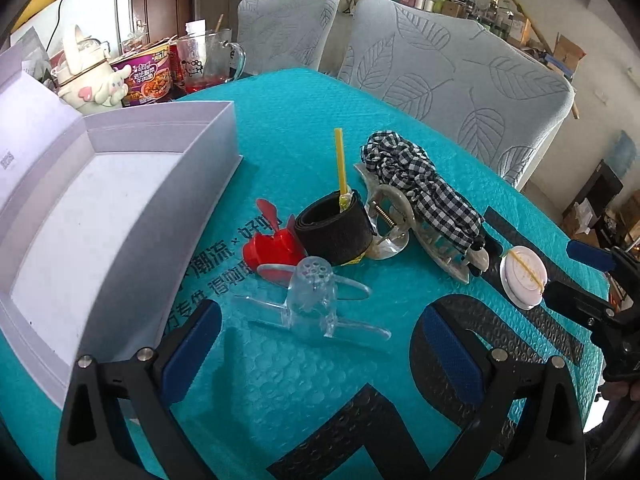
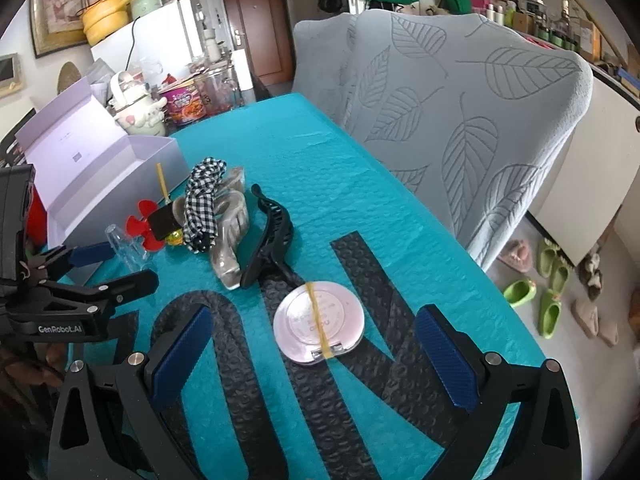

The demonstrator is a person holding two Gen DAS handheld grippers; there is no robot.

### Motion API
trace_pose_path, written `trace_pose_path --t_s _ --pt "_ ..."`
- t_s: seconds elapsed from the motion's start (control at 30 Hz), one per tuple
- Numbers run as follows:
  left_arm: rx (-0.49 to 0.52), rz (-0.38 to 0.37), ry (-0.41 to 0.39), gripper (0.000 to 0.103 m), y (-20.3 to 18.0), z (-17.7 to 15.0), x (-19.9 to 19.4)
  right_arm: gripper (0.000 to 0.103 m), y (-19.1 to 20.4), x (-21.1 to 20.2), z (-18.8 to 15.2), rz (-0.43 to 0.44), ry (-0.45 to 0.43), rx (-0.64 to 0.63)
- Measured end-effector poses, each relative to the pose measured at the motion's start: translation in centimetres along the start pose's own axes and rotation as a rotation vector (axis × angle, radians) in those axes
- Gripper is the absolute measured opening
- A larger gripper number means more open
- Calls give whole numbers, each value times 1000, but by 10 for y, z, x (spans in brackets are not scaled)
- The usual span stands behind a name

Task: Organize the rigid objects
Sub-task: 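Grasp the clear plastic propeller piece with the left tool, then lift the clear piece with the left tool while the right tool grasps the checkered scrunchie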

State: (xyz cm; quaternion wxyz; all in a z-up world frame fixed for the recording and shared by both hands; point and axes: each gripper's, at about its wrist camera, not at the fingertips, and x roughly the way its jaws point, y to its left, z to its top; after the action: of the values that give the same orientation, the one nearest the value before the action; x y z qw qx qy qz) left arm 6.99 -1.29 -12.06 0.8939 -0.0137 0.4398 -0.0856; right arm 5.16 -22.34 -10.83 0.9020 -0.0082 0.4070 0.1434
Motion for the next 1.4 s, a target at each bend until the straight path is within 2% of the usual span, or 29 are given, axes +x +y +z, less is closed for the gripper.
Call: trace_pose_path --t_s 0.17,0.23,0.27,0.3,0.5,0.77,0.97,1.4 --pt "36 4 -5 103 -2 2 9 103 -3 3 1 -17 6 3" --pt "42 6 4 93 -2 1 13 103 -5 4 0 -24 10 6" --pt "43 18 12 82 -1 2 15 103 -5 4 0 -27 13 7" --pt "53 38 3 76 -2 2 14 103 -6 4 0 -29 15 8" --pt "39 -13 13 76 -2 -1 8 103 -7 4 0 -24 18 14" --pt "2 -13 1 76 -8 -8 -14 103 -8 1 -5 -4 12 16" --pt "-49 17 -6 76 -7 -16 -28 103 -4 6 -9 9 10 -2" --pt "-129 101 -37 76 1 -33 -65 103 20 5 8 134 -22 -73"
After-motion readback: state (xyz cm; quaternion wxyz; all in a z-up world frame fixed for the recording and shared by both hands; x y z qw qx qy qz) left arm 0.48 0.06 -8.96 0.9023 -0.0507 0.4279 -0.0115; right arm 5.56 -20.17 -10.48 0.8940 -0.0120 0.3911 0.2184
